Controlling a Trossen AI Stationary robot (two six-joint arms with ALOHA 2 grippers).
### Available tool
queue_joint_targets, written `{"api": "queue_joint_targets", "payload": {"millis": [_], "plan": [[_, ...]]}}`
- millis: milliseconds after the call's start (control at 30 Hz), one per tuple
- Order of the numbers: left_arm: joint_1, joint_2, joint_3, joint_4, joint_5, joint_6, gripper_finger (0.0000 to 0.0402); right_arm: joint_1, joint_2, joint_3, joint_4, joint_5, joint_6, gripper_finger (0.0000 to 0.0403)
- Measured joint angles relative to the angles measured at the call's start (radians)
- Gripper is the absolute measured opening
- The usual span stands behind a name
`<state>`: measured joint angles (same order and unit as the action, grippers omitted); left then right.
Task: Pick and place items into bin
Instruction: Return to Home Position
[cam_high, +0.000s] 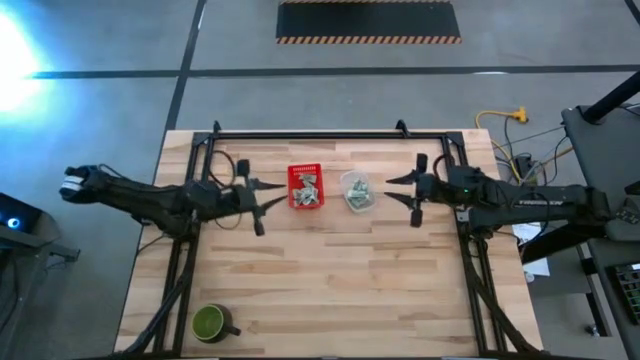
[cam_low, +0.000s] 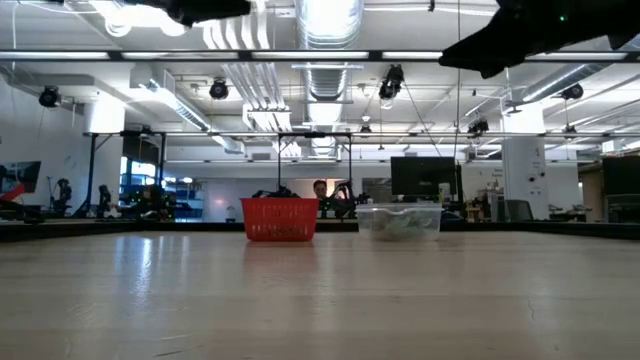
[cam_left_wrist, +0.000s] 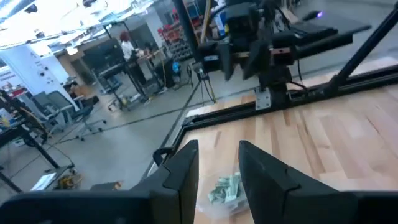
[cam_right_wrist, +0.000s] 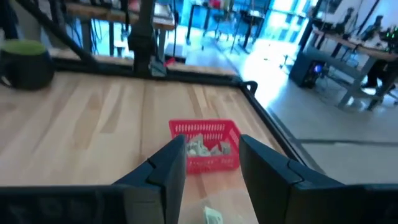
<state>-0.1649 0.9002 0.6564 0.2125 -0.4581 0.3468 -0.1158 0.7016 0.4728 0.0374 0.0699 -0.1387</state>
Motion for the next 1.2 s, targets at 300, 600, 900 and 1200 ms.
{"api": "queue_joint_targets", "payload": {"millis": [300, 600, 900, 1200], "plan": [[0.078, -0.22, -0.273, 0.175, 0.079, -0.044, 0.0097, 0.0, -0.191, -0.16, 0.117, -0.048, 0.028, 0.013], [0.078, -0.404, -0.426, 0.177, 0.08, -0.114, 0.0097, 0.002, -0.328, -0.298, 0.158, -0.05, 0.086, 0.013], [0.078, -0.563, -0.581, 0.171, 0.08, -0.148, 0.0097, 0.002, -0.463, -0.373, 0.165, -0.126, 0.086, 0.0127], [0.078, -0.741, -0.647, 0.135, 0.082, -0.157, 0.0097, 0.002, -0.605, -0.454, 0.168, -0.157, 0.096, 0.0124]]}}
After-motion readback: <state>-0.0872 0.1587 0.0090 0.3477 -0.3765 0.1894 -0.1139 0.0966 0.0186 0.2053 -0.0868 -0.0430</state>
